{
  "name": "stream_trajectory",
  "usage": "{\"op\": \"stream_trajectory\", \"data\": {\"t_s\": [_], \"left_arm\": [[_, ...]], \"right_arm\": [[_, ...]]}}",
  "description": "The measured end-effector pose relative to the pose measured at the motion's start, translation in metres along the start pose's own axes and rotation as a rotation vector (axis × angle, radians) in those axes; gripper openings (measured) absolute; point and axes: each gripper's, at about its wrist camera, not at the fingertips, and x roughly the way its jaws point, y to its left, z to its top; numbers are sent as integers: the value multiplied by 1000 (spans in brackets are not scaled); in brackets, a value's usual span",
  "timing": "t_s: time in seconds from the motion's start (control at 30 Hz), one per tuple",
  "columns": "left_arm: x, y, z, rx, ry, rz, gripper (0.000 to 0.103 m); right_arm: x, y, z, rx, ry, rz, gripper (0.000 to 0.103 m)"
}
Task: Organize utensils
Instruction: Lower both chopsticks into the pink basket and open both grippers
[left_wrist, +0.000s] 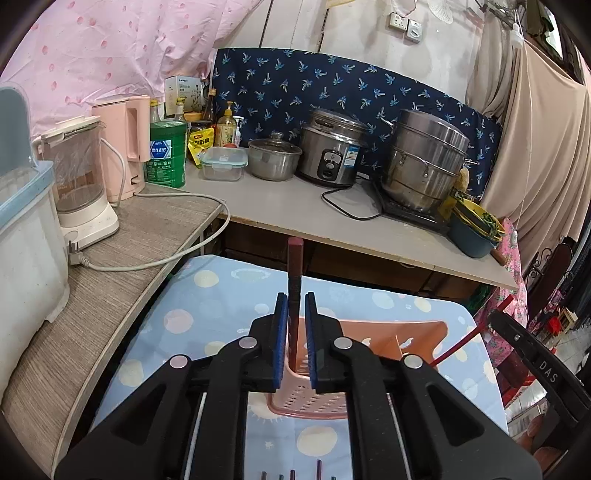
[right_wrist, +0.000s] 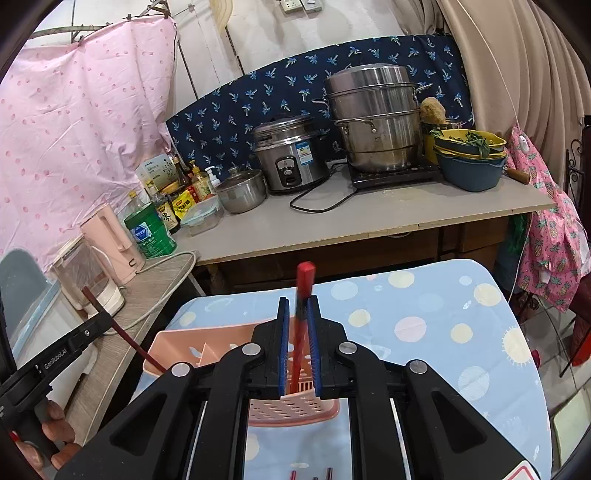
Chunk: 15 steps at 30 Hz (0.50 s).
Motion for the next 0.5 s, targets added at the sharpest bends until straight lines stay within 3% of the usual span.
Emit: {"op": "stream_trajectory", "data": {"t_s": [0.07,0.13,0.5], "left_arm": [[-3,2,-1,-13,1,1,34],[-8,4,-2,-19,-16,12,43],[-36,16,-9,-28,-27,8,44]], "right_arm": [[-6,-2,0,5,-8,2,19],[-13,-3,0,7,-22,5,23],[-58,-5,-9,11,-65,19,28]]}}
